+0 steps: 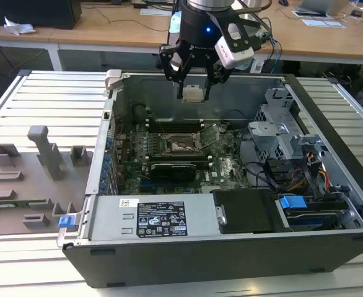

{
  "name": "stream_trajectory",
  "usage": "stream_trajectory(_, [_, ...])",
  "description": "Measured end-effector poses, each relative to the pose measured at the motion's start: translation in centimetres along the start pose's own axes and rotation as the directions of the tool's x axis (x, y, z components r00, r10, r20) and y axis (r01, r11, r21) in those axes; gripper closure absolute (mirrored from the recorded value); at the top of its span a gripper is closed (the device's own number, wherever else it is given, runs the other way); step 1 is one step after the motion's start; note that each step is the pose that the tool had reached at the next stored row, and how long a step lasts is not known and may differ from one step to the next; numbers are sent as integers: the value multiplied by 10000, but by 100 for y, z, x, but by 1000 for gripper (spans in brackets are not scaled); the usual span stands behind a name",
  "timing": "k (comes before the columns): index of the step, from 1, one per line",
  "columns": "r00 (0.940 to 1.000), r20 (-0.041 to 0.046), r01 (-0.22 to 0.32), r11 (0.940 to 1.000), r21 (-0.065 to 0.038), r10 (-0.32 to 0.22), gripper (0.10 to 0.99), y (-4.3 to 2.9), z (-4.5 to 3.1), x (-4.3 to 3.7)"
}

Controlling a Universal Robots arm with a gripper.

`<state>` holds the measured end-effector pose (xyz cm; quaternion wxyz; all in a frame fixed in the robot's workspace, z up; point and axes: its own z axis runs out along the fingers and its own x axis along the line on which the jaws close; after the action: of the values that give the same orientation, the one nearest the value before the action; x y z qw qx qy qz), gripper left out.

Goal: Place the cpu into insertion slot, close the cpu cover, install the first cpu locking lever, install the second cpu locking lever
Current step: 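Place the cpu into insertion slot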

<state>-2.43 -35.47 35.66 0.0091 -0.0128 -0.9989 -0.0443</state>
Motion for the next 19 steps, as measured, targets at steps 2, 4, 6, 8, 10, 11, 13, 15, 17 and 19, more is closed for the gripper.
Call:
stream_trajectory(2, [10000,0,0,10000,0,0,541,-2,26,0])
stream_trajectory(4, [10000,0,0,10000,0,0,541,-6,69,-1])
stream_trajectory(6, [10000,0,0,10000,0,0,541,-10,118,-2])
stream_trajectory(8, [10000,0,0,10000,0,0,541,-13,147,-3])
stream_trajectory(10, [10000,0,0,10000,0,0,541,-15,173,-3])
stream_trajectory(11, [10000,0,0,10000,0,0,541,-16,183,-3])
stream_trajectory(13, [10000,-1,-1,10000,0,1,541,-18,201,-4])
stream_trajectory(15, [10000,0,0,10000,-1,0,541,-20,222,-4])
stream_trajectory(17, [10000,0,0,10000,0,0,541,-21,240,-4])
stream_trajectory(19, [10000,0,0,10000,1,0,541,-22,252,-5])
